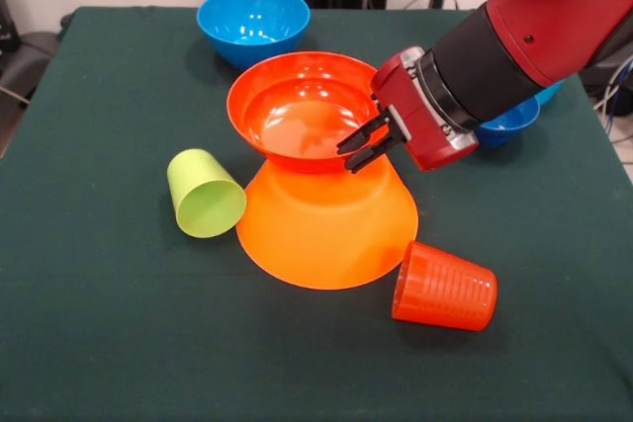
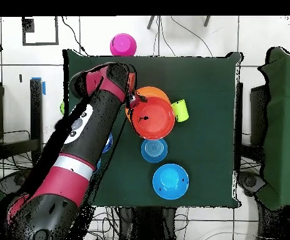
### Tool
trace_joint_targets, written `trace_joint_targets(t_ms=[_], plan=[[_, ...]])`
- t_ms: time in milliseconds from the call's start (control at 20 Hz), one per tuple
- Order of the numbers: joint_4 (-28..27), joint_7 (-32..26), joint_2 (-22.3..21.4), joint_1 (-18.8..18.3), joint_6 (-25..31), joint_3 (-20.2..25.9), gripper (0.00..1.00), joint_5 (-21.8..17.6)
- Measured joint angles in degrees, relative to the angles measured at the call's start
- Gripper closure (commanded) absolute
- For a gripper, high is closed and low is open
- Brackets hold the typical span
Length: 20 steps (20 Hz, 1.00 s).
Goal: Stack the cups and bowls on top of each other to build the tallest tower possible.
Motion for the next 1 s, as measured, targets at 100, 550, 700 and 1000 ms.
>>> trace_joint_targets(t_ms=[100, 550, 700, 1000], plan=[[0.0, 0.0, -0.04, -0.01, 0.07, 0.0, 1.0, 0.0], [0.0, 0.0, -0.89, -0.01, 0.77, 0.01, 1.0, 0.01], [-0.11, 0.0, -1.26, -0.01, 1.96, -0.02, 1.0, 0.04], [-0.93, 0.0, -1.52, -0.06, 5.37, -0.02, 1.0, 0.04]])
